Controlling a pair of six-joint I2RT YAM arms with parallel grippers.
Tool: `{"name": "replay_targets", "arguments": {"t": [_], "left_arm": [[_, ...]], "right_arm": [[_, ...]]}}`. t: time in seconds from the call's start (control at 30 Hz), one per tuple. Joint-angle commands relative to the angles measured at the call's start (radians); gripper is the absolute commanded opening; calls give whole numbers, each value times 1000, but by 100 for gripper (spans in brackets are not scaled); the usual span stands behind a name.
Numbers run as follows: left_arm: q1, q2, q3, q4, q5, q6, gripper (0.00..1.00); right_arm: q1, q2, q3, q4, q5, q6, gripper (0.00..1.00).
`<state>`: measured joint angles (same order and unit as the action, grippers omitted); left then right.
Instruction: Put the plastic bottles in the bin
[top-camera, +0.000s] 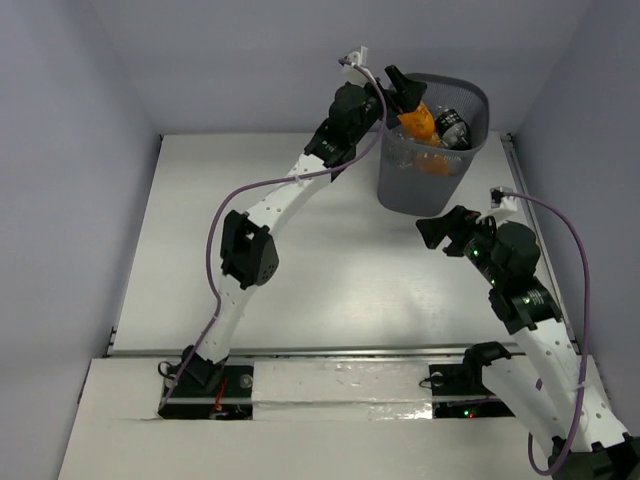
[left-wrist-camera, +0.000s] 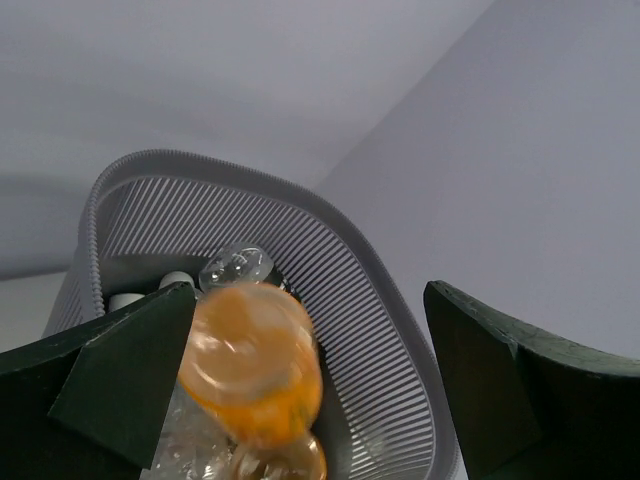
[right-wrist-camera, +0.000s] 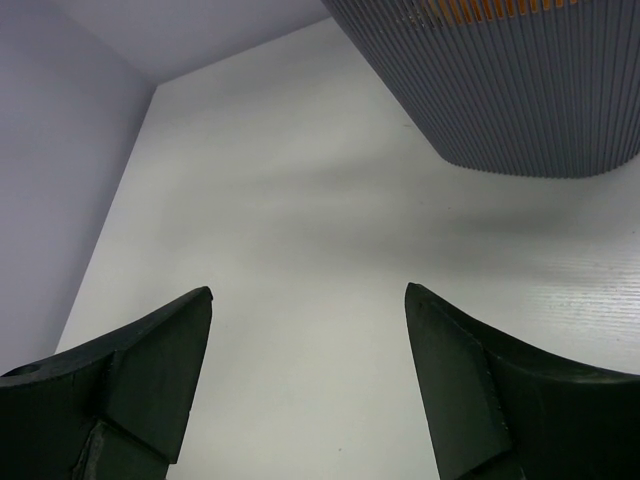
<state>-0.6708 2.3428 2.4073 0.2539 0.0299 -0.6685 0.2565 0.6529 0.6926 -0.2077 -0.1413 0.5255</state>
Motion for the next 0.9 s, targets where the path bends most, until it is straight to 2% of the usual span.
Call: {"name": "replay_targets", "arguments": {"t": [0.0, 0.13, 0.23, 0.27, 0.33, 0.37, 0.4, 0.47, 0.5, 0.53, 0.57, 0.6, 0.63, 0.67, 0.73, 0.77, 0.83, 0.87], "left_arm": [[4, -126, -34, 80, 7, 56, 99], [4, -285, -180, 127, -21, 161, 99], [4, -437, -304, 145, -76, 262, 99], [4, -527, -350, 160, -88, 286, 99], [4, -621, -505, 186, -111, 349, 99], [4, -717, -554, 183, -146, 362, 99], [4, -765, -671, 177, -162, 366, 99], [4, -927, -811, 163, -214, 354, 99], [4, -980, -970, 168, -219, 348, 99], [4, -1037, -1050, 169, -231, 340, 99], [4, -1148, -1123, 165, -263, 330, 99], [-7, -1203, -1254, 156, -286, 310, 99], [-7, -1261, -1313, 133, -310, 302, 99], [-7, -1372, -1362, 119, -350, 296, 99], [-7, -1480, -1468, 31, -404, 244, 99], [-7, -1582, -1488, 3, -442, 238, 99], [-7, -1678, -1534, -56, -450, 247, 99], [-7, -1756, -1541, -79, -452, 256, 99]], "right_arm": [[6, -6, 38, 22, -20, -22, 83], [6, 8, 42, 45, -27, -24, 83], [6, 16, 42, 65, -20, -28, 83], [6, 16, 44, 70, -12, -35, 80], [6, 10, 54, 73, -3, -42, 67], [6, 1, 59, 80, 0, -42, 45], [6, -27, 62, 86, 5, -42, 30], [6, -61, 76, 103, 29, -36, 9], [6, -77, 84, 106, 37, -35, 8], [6, -113, 94, 111, 51, -33, 8], [6, -130, 122, 114, 52, -27, 10], [6, -145, 140, 113, 52, -25, 14], [6, -160, 160, 113, 42, -19, 20], [6, -189, 198, 119, 40, -13, 31], [6, -219, 234, 128, 69, -13, 44], [6, -246, 251, 128, 92, -19, 60], [6, -271, 286, 126, 190, -35, 75], [6, -288, 294, 113, 231, -51, 92]]}}
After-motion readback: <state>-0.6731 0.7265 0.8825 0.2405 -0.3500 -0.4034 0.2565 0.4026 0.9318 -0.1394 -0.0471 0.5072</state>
